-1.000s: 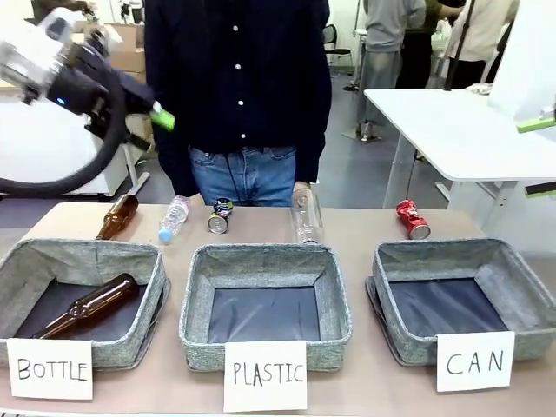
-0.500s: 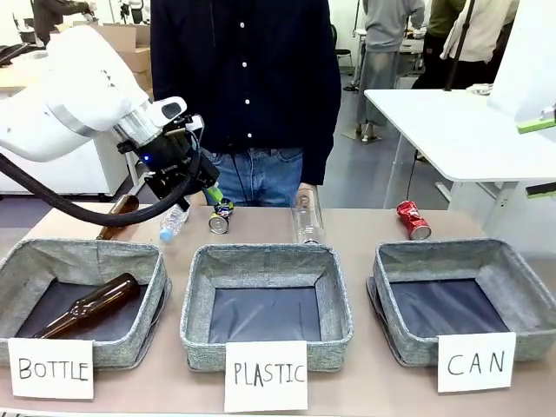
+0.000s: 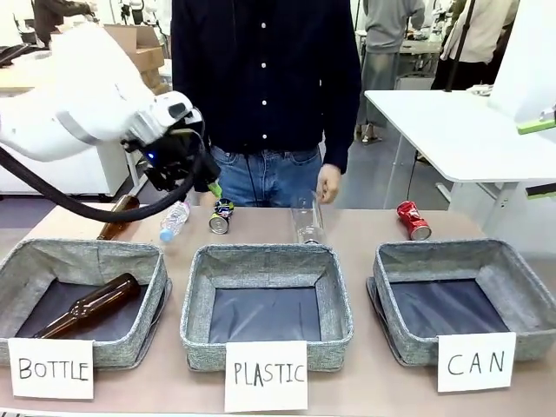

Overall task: Sort the can waste into the basket.
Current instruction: Pick up the can waste from the table and place it in the right Fabric basket.

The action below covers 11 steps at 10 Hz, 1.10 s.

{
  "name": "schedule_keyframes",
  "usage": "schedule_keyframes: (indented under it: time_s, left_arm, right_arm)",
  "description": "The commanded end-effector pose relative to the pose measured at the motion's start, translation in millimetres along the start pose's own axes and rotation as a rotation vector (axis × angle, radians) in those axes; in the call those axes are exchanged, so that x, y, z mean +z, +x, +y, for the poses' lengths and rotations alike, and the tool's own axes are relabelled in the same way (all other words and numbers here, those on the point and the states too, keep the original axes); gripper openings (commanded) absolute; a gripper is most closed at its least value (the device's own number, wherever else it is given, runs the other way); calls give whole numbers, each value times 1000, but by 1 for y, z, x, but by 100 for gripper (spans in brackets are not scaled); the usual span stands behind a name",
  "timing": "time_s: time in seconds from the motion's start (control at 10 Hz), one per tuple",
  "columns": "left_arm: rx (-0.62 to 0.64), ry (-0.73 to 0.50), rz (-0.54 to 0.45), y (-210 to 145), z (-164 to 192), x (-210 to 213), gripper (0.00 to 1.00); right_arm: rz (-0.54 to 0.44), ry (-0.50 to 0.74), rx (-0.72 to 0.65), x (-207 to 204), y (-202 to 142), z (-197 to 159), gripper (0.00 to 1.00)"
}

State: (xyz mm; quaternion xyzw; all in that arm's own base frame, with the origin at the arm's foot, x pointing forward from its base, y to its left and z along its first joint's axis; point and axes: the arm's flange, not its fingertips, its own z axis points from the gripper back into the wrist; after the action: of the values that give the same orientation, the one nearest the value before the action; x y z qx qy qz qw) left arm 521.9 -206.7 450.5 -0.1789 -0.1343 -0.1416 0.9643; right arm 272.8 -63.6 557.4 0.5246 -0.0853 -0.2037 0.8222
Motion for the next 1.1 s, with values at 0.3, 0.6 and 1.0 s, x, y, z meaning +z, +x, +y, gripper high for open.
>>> schedule_keyframes:
  time_s: [0.3,0.6,1.0]
  left_arm:
    - [62,372,29,66,-17,-91,100]
    - [51,410,53,88,-11,-141,100]
    - [104,434,72,97,14,-176,100]
  right_arm:
    - [4,28,20,0,2,1,100]
    - [4,28,20,0,2,1,100]
    - [4,28,20,0,2,1,100]
